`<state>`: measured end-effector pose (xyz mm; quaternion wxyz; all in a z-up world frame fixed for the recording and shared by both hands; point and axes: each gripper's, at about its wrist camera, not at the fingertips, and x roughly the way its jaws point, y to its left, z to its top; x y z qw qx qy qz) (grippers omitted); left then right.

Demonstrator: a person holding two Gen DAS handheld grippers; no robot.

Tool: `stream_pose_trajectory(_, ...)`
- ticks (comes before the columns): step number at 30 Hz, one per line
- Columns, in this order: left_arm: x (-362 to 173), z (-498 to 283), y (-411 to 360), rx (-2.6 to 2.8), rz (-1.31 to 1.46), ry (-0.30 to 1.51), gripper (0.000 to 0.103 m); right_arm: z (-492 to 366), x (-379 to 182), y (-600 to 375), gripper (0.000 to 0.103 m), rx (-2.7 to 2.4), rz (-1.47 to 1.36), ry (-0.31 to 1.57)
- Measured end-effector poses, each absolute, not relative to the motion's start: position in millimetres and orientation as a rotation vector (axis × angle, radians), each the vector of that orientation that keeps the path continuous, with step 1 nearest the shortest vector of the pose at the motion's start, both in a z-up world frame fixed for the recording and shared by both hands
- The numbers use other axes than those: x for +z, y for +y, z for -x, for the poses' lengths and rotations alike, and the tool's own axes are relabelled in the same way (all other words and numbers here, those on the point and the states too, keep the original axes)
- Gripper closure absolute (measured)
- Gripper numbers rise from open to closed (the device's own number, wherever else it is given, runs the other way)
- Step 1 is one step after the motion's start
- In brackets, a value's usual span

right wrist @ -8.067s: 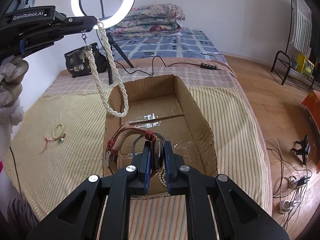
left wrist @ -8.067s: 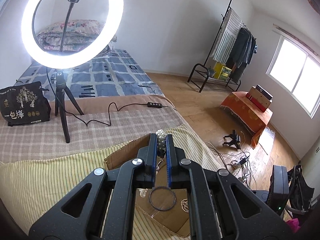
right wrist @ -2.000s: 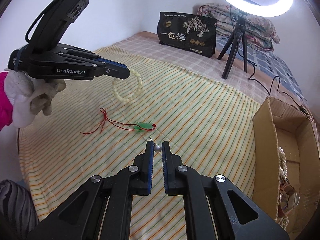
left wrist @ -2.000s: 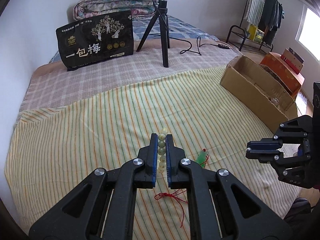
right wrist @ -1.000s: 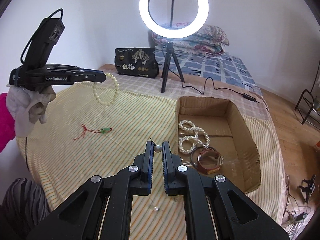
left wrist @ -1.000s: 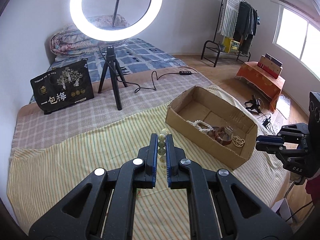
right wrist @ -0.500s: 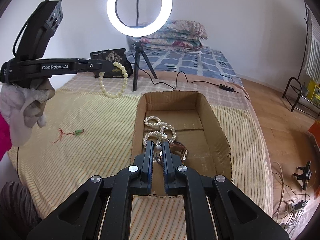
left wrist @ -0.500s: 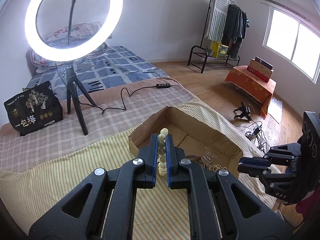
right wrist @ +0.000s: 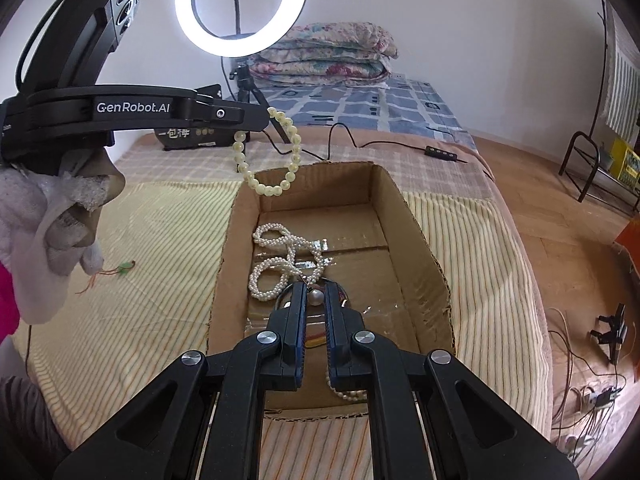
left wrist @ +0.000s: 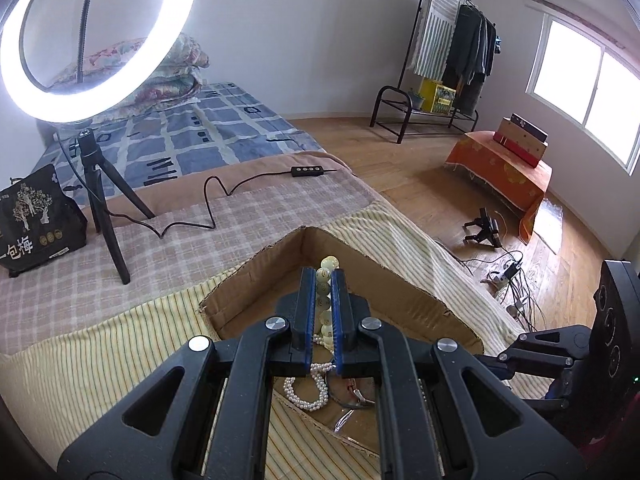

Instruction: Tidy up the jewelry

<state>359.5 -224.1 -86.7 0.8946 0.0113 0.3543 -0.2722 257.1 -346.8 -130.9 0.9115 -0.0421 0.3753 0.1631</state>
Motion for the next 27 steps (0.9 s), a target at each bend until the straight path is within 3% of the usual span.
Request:
stream_pose_trajectory(12,-87,-360,-245,-0.561,-0.062,0.723,0.098,-265,-138,-348,0.096,0.333,0.086,0.785)
stream_pose_trajectory(14,-86,-359,-247,-0.555,-0.076,0.718,0.097,-265,-137,-348,0.092,0.326,0.087,0.78)
stream_pose_trajectory(15,-85,-359,-247,-0.551,-0.082,0.717,0.097,-265,-137,-348,0.084,0.322,0.09,0.779)
stream_pose_trajectory(16,-84,-359,-247,-0.545,-0.086,0.716,0.088,-264,-136,-348,0.071,0.32,0.095,0.774)
stream_pose_trajectory(17,-83,-358,-247,-0.54,-0.085,0.715,0.066,-263,-135,-347,0.064,0.315,0.101,0.767)
stream_pose_trajectory(18,-82,-357,-246,-0.54,-0.08,0.707,0.058,-261,-134,-346,0.052,0.305,0.111,0.759)
stream_pose_trajectory(19,-80,-356,-245,-0.538,-0.076,0.697,0.053,-260,-133,-345,0.046,0.297,0.119,0.751)
stream_pose_trajectory(22,-78,-355,-242,-0.533,-0.079,0.699,0.052,-256,-130,-343,0.042,0.285,0.133,0.737)
stream_pose_trajectory(27,-73,-351,-238,-0.525,-0.073,0.684,0.041,-251,-127,-337,0.033,0.259,0.161,0.729)
